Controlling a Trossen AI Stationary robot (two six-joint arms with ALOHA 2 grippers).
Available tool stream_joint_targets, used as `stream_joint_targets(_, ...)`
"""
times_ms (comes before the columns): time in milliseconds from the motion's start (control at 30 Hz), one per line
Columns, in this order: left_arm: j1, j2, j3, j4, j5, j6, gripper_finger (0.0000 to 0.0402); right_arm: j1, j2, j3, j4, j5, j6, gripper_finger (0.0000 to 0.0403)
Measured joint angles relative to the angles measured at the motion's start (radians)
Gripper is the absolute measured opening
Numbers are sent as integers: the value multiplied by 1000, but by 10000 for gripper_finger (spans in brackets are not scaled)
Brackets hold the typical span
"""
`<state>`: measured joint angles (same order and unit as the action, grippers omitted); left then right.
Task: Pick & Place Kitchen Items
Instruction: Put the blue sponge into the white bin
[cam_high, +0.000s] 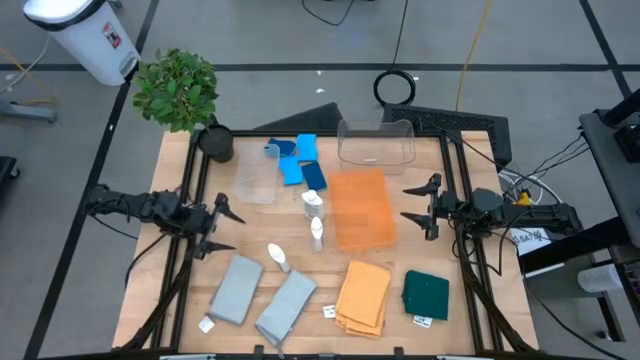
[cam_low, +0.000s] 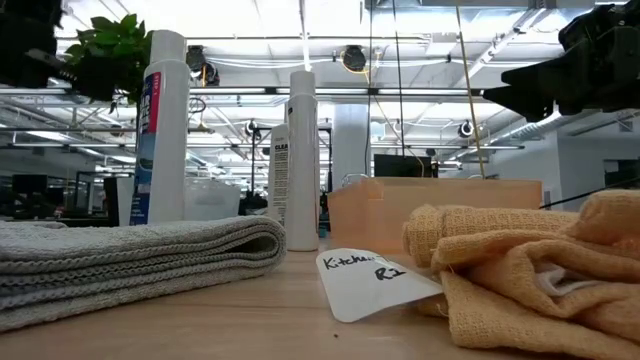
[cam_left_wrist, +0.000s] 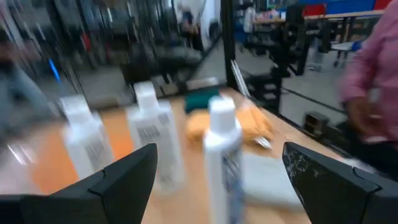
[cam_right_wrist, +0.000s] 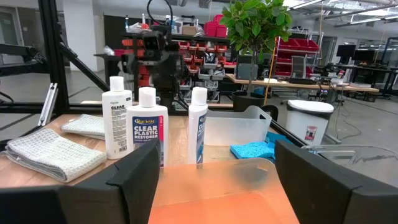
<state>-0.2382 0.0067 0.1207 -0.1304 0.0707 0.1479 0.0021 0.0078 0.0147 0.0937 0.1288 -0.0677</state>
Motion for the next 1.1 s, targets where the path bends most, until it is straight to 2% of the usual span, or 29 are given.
stream_joint_targets(100, 0, 0, 0, 124, -10, 109, 349, 0, 0, 0, 0, 0, 0, 279)
stream_joint_targets(200, 0, 0, 0, 254, -11, 92, 349, 0, 0, 0, 0, 0, 0, 279)
stream_joint_targets(267, 0, 0, 0, 331, -11, 5, 349, 0, 0, 0, 0, 0, 0, 279)
stream_joint_targets(367, 0, 0, 0, 401, -40, -208, 349, 0, 0, 0, 0, 0, 0, 279)
stream_joint_targets(433, 0, 0, 0, 455, -153, -290, 349, 0, 0, 0, 0, 0, 0, 279)
stream_joint_targets(600, 1, 0, 1, 541, -649, -292, 349, 0, 0, 0, 0, 0, 0, 279)
stream_joint_targets(667, 3, 0, 1, 543, -772, -309, 349, 0, 0, 0, 0, 0, 0, 279)
stream_joint_targets(800, 2, 0, 1, 513, -807, -396, 349, 0, 0, 0, 0, 0, 0, 279)
stream_joint_targets(933, 2, 0, 0, 505, -806, -387, 349, 0, 0, 0, 0, 0, 0, 279)
stream_joint_targets(1033, 5, 0, 0, 497, -924, -283, 349, 0, 0, 0, 0, 0, 0, 279)
stream_joint_targets(1100, 5, 0, 0, 459, -991, -288, 349, 0, 0, 0, 0, 0, 0, 279)
